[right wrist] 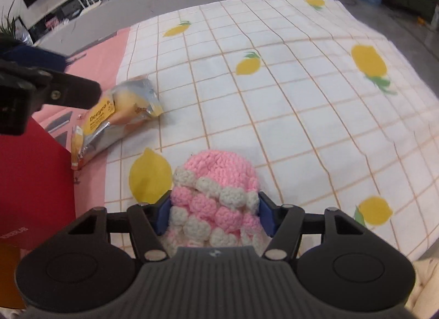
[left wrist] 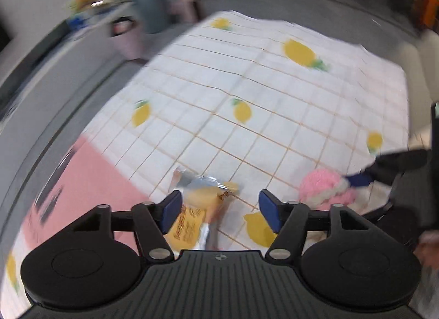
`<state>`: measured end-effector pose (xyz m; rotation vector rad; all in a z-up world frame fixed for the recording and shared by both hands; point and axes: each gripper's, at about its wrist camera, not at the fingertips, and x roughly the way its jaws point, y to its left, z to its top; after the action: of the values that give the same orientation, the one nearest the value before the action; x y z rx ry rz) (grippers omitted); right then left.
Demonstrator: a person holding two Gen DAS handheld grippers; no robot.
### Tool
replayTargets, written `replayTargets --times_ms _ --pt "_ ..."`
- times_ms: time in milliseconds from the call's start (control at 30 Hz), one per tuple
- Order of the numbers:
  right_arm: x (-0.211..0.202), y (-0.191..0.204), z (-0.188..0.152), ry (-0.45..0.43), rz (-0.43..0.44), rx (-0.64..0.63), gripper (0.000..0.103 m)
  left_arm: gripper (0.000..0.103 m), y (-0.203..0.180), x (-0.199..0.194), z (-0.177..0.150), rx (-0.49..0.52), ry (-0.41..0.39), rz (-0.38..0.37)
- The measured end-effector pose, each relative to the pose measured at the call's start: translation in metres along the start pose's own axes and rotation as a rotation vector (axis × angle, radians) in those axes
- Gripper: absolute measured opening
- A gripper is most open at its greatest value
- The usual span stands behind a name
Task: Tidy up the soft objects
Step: 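Grasp the pink knit hat with the right tool while the left tool grasps the snack packet, then lift the snack packet and pink hat and carry both toward the white box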
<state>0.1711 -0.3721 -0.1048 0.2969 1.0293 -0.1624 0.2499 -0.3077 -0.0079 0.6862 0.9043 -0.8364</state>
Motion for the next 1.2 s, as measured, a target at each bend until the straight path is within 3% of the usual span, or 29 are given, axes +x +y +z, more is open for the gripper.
replayTargets --times_ms 133,167,300,467,767,1000,1200 --pt "0.005 0.006 0.005 0.009 0.036 -0.013 0.062 0.086 0.019 0.035 0.003 0.08 0.168 -0.147" --pt "0.007 0.011 0.005 0.008 0.03 -0.036 0.062 0.086 0.019 0.045 0.003 0.115 0.21 -0.152" --pt "0.011 0.014 0.007 0.007 0.036 -0.068 0.063 0.083 0.025 0.075 0.0 0.222 0.287 -0.042" --pt "0.013 0.011 0.01 0.011 0.051 -0.071 0.063 0.084 0.049 0.095 0.003 0.118 0.316 -0.132" --pt "0.012 0.017 0.007 0.004 0.036 -0.123 0.065 0.088 0.037 0.103 0.008 0.167 0.334 -0.213" --pt "0.013 0.02 0.006 0.007 0.026 -0.148 0.065 0.093 0.02 0.136 0.018 0.242 0.454 -0.157" --pt "0.013 0.021 0.005 0.007 0.026 -0.162 0.066 0.096 0.033 0.158 0.025 0.112 0.459 -0.184"
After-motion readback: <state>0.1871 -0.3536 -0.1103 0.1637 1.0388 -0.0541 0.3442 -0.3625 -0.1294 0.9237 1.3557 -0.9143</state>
